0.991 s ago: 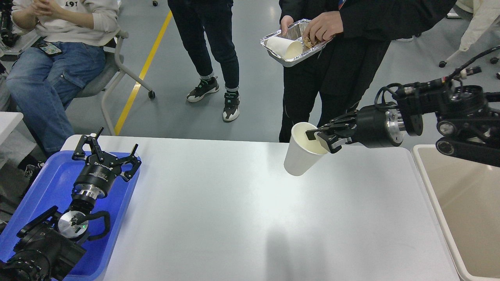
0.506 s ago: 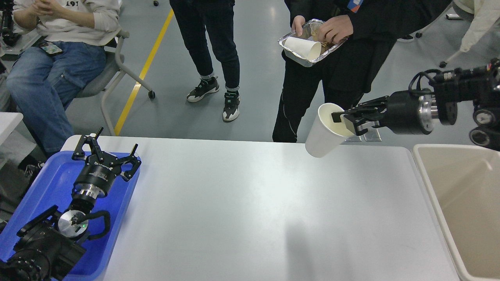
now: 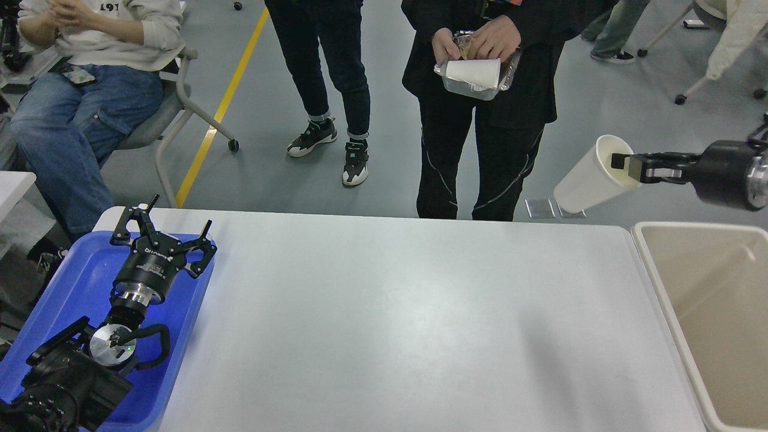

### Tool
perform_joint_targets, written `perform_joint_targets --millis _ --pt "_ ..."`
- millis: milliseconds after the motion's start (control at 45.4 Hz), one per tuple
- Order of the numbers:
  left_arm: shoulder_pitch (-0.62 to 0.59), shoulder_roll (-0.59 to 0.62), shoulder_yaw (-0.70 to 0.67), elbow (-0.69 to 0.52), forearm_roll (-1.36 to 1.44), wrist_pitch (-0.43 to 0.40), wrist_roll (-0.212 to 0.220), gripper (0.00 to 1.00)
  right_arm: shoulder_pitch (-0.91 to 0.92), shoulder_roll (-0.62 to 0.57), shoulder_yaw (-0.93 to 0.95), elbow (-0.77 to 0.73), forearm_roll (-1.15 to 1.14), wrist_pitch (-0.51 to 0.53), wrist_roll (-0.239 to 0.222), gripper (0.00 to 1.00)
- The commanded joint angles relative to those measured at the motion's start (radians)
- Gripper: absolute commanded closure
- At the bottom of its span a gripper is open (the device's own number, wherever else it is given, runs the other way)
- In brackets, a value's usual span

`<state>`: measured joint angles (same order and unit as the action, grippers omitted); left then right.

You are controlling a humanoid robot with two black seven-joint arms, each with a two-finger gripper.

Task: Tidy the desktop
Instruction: 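Lift the cup with the right gripper and carry it over the beige bin, then open the right gripper to drop the cup into the beige bin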

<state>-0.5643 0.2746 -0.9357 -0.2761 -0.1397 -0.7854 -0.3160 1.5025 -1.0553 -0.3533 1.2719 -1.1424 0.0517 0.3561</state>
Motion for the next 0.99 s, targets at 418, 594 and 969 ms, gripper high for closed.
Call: perform_joint_targets --millis 418,594,969 --pt "0.001 0.0 0.0 0.0 0.0 0.0 0.0 0.0 -0.355 -0.012 0.114 -0.367 0.535 -0.006 0.014 1.0" --pt "0.001 0.0 0.0 0.0 0.0 0.0 0.0 0.0 -0.533 0.037 0.26 -0.496 0.656 -0.006 0.012 1.0" --pt "0.0 0.0 0.0 0.002 0.0 0.0 0.0 0.0 -0.754 0.248 0.338 -0.833 0.803 0.005 0.012 1.0"
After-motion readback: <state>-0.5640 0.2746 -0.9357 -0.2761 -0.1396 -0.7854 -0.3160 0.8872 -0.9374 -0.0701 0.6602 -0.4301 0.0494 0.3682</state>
